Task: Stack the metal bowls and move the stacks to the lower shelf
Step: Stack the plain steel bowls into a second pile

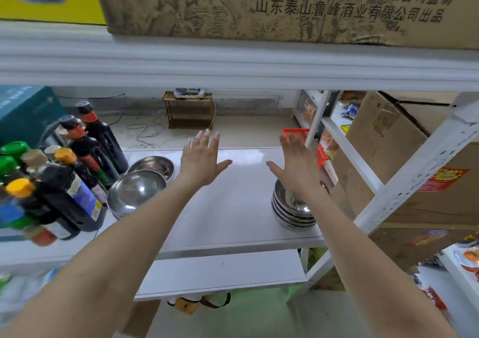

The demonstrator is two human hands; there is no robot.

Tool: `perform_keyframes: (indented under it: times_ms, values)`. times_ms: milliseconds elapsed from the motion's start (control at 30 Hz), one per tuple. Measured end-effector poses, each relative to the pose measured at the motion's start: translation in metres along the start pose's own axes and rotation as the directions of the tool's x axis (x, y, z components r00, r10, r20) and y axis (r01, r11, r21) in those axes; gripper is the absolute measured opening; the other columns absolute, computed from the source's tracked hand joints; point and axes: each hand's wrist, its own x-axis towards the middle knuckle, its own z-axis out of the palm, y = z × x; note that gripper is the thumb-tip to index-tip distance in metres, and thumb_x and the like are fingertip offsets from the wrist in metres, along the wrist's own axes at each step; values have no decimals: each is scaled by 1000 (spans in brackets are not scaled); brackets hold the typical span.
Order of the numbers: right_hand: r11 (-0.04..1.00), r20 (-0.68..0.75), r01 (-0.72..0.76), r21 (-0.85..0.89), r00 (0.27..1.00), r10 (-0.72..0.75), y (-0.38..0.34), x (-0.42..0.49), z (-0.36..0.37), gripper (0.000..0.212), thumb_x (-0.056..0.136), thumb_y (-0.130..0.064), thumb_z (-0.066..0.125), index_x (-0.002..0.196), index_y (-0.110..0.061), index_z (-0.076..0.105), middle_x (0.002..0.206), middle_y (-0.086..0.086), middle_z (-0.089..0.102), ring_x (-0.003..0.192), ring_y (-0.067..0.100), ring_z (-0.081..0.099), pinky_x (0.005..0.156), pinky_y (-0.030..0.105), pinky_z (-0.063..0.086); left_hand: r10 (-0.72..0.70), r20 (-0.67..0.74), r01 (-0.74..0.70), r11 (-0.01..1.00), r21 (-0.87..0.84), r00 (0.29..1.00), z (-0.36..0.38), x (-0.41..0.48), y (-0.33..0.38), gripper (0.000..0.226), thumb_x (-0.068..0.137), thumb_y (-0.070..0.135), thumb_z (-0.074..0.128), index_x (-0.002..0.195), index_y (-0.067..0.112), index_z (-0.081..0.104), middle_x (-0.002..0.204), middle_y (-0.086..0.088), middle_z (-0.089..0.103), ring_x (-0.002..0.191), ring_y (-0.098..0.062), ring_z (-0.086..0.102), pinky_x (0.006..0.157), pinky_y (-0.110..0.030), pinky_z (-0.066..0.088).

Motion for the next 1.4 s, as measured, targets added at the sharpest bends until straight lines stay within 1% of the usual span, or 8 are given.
perform_keyframes:
  times_ms: [200, 300, 600, 800, 933, 1100, 1233, 1400]
  values:
    - [998, 20, 45, 45, 999, -46, -50, 27, 15, 77, 92, -62, 38, 152, -20, 16, 161, 8, 18, 148, 26, 17, 115, 52, 16, -97, -19, 97, 995, -18, 995, -14, -7, -66, 86, 87, 66, 44, 152, 15, 19, 158, -11, 23, 146, -28, 20, 115, -47, 23]
    - [994, 22, 62, 89, 998, -64, -75, 38, 21, 77, 92, -61, 40, 153, -22, 15, 161, 7, 18, 148, 23, 15, 115, 49, 14, -134, -18, 134, 991, -26, 991, -18, -12, -97, 85, 87, 63, 48, 151, 15, 22, 157, -11, 27, 145, -28, 22, 115, -46, 23]
    - [979, -1, 167, 117, 986, -168, -149, 57, 37, 77, 90, -59, 47, 152, -21, 22, 159, 6, 26, 146, 23, 23, 113, 46, 23, -222, -16, 222, 975, -15, 975, -27, -30, -182, 86, 85, 63, 53, 148, 11, 27, 151, -15, 35, 139, -32, 33, 111, -49, 33]
    - [968, 31, 227, 110, 972, -231, -187, 75, 58, 80, 90, -62, 44, 153, -22, 17, 160, 4, 23, 147, 23, 21, 113, 47, 24, -280, -5, 279, 959, -53, 960, -20, -40, -222, 84, 86, 60, 54, 147, 9, 29, 142, -16, 44, 129, -34, 41, 103, -49, 41]
    - [960, 47, 262, 99, 963, -267, -208, 89, 73, 81, 89, -64, 42, 154, -23, 16, 160, 5, 23, 147, 23, 22, 113, 47, 25, -305, -13, 303, 950, -74, 952, -9, -43, -238, 82, 87, 57, 55, 146, 8, 29, 138, -16, 46, 125, -34, 44, 99, -48, 44]
    - [951, 54, 291, 102, 953, -298, -225, 102, 87, 83, 88, -66, 43, 154, -23, 16, 160, 5, 24, 146, 24, 23, 112, 47, 27, -300, 8, 299, 949, -99, 954, 6, -41, -243, 81, 87, 55, 55, 147, 7, 28, 137, -16, 46, 125, -33, 42, 101, -47, 42]
    - [953, 79, 286, 100, 953, -294, -231, 110, 97, 84, 88, -67, 43, 154, -24, 15, 160, 5, 24, 147, 24, 23, 112, 48, 28, -299, 29, 301, 946, -120, 954, 15, -34, -241, 80, 88, 55, 54, 147, 8, 27, 139, -17, 44, 127, -34, 41, 103, -47, 40]
    - [959, 120, 266, 100, 953, -277, -232, 115, 113, 83, 88, -67, 42, 154, -25, 14, 160, 3, 23, 147, 23, 23, 112, 45, 28, -283, 87, 293, 946, -136, 955, 36, -28, -232, 72, 89, 52, 55, 142, 8, 33, 136, -16, 46, 124, -32, 42, 100, -47, 43]
